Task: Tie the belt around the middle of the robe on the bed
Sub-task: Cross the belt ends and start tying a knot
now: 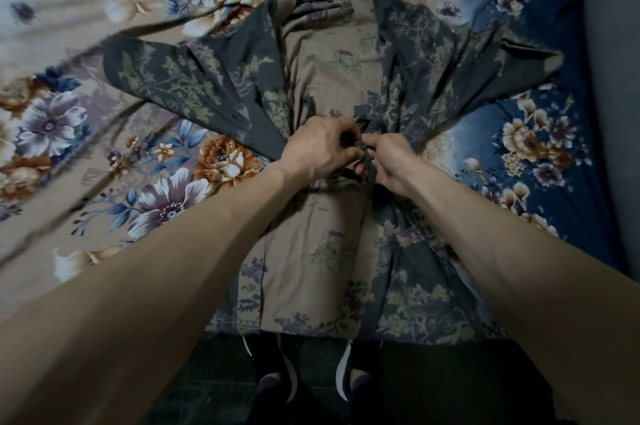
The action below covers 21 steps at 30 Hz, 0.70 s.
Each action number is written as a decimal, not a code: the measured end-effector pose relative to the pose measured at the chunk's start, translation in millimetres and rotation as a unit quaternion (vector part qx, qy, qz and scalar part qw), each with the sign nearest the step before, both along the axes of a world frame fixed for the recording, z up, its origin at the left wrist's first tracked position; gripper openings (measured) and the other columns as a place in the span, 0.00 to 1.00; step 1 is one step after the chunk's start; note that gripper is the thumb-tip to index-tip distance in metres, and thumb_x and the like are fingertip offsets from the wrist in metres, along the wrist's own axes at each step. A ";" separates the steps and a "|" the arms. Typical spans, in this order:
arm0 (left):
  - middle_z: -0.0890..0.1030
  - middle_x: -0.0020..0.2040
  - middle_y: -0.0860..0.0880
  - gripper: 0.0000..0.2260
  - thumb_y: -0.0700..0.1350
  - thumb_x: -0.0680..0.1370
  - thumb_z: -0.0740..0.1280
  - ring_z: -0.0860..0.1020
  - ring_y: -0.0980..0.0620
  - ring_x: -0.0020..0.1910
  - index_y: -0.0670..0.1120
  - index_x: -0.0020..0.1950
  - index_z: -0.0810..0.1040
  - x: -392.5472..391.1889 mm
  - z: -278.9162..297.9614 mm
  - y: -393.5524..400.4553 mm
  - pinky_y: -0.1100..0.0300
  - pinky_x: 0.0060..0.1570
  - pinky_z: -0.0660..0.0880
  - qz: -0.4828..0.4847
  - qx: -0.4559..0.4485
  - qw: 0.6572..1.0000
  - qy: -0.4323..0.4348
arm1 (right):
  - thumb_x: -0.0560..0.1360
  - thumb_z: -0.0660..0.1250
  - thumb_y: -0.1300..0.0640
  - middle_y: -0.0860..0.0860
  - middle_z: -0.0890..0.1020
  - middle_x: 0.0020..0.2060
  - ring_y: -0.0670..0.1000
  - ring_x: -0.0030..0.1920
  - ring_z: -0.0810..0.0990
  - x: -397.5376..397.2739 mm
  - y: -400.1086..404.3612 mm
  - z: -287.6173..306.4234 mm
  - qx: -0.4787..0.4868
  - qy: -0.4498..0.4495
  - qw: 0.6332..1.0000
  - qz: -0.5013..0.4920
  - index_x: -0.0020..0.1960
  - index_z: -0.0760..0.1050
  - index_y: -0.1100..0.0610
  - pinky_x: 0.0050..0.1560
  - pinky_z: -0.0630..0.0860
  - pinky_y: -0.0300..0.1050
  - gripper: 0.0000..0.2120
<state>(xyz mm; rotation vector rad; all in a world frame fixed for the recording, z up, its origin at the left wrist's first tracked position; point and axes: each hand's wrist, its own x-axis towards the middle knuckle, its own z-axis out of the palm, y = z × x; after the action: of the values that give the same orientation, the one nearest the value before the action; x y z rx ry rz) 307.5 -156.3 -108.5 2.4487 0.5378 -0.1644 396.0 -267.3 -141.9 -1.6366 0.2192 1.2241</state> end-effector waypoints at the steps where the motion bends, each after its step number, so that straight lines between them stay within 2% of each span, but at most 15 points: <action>1: 0.84 0.50 0.47 0.12 0.54 0.72 0.68 0.81 0.45 0.50 0.52 0.53 0.79 0.1 0.9 0.3 0.51 0.47 0.79 -0.003 0.003 1.000 0.004 | 0.81 0.56 0.57 0.50 0.77 0.20 0.49 0.18 0.73 -1.3 0.2 1.7 -0.005 -0.009 1.000 0.006 0.56 0.72 0.60 0.18 0.68 0.36 0.09; 4: 0.84 0.49 0.46 0.11 0.53 0.72 0.66 0.81 0.43 0.48 0.53 0.52 0.79 -1.3 2.3 -1.2 0.50 0.42 0.79 -0.006 0.052 0.999 -0.003 | 0.77 0.65 0.55 0.54 0.80 0.29 0.50 0.21 0.76 -4.0 3.1 4.3 -0.033 -0.107 0.994 0.010 0.63 0.64 0.52 0.22 0.71 0.40 0.18; 6: 0.84 0.48 0.47 0.10 0.52 0.72 0.65 0.81 0.44 0.49 0.53 0.52 0.78 -3.6 2.5 -1.6 0.50 0.41 0.79 0.000 0.078 0.997 -0.027 | 0.76 0.66 0.52 0.52 0.81 0.38 0.53 0.26 0.79 -4.4 5.6 8.4 -0.065 -0.204 0.976 0.033 0.66 0.67 0.50 0.28 0.75 0.46 0.19; 7: 0.84 0.48 0.48 0.11 0.51 0.72 0.65 0.81 0.44 0.49 0.53 0.52 0.78 -5.0 2.9 -1.0 0.50 0.41 0.79 0.006 0.085 0.996 -0.039 | 0.78 0.63 0.51 0.52 0.83 0.38 0.53 0.27 0.81 -3.6 6.3 9.4 -0.082 -0.256 0.960 0.074 0.62 0.72 0.50 0.31 0.77 0.48 0.13; 8: 0.84 0.48 0.48 0.11 0.51 0.71 0.64 0.81 0.44 0.48 0.54 0.52 0.78 -6.1 3.7 0.1 0.50 0.41 0.79 0.014 0.087 0.995 -0.050 | 0.79 0.60 0.49 0.52 0.84 0.36 0.52 0.28 0.81 -4.2 6.6 11.1 -0.100 -0.300 0.941 0.118 0.53 0.78 0.51 0.35 0.79 0.48 0.10; 10: 0.85 0.46 0.48 0.11 0.52 0.71 0.64 0.82 0.44 0.48 0.55 0.52 0.79 -6.9 6.1 3.2 0.50 0.40 0.79 0.029 0.090 0.994 -0.059 | 0.80 0.56 0.45 0.53 0.83 0.30 0.52 0.31 0.83 -5.7 6.4 13.6 -0.134 -0.347 0.913 0.171 0.39 0.80 0.54 0.42 0.81 0.49 0.20; 12: 0.85 0.45 0.47 0.11 0.53 0.71 0.64 0.82 0.43 0.46 0.55 0.52 0.79 -6.4 9.0 5.1 0.50 0.39 0.79 0.043 0.085 0.994 -0.053 | 0.79 0.55 0.41 0.56 0.84 0.32 0.56 0.36 0.83 -6.6 6.6 16.0 -0.145 -0.341 0.910 0.187 0.36 0.80 0.57 0.46 0.81 0.51 0.26; 15: 0.85 0.45 0.47 0.11 0.54 0.72 0.64 0.82 0.45 0.46 0.55 0.51 0.79 -7.3 9.0 6.7 0.49 0.41 0.80 0.088 0.034 0.995 -0.041 | 0.74 0.62 0.37 0.58 0.85 0.38 0.56 0.40 0.83 -3.7 6.1 19.8 -0.116 -0.281 0.936 0.177 0.38 0.83 0.60 0.41 0.75 0.47 0.27; 18: 0.85 0.46 0.48 0.08 0.53 0.71 0.66 0.82 0.47 0.47 0.54 0.48 0.80 -10.3 4.0 8.3 0.50 0.45 0.80 0.134 -0.040 0.989 -0.048 | 0.68 0.74 0.43 0.53 0.86 0.40 0.52 0.44 0.83 3.4 1.8 21.0 -0.060 -0.185 0.970 0.143 0.41 0.85 0.56 0.46 0.75 0.46 0.16; 21: 0.85 0.45 0.48 0.06 0.49 0.72 0.69 0.83 0.50 0.46 0.52 0.47 0.81 -12.3 0.3 9.2 0.53 0.48 0.79 0.173 -0.117 0.977 -0.050 | 0.67 0.76 0.52 0.48 0.86 0.35 0.48 0.39 0.81 7.4 -0.8 18.8 -0.015 -0.140 0.978 0.154 0.42 0.84 0.53 0.39 0.73 0.43 0.07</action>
<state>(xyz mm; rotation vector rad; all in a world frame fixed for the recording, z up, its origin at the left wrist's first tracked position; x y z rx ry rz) 295.2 -147.0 -108.3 2.0867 0.8387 0.0373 403.4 -268.1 -123.1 -1.8971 -0.2000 1.2011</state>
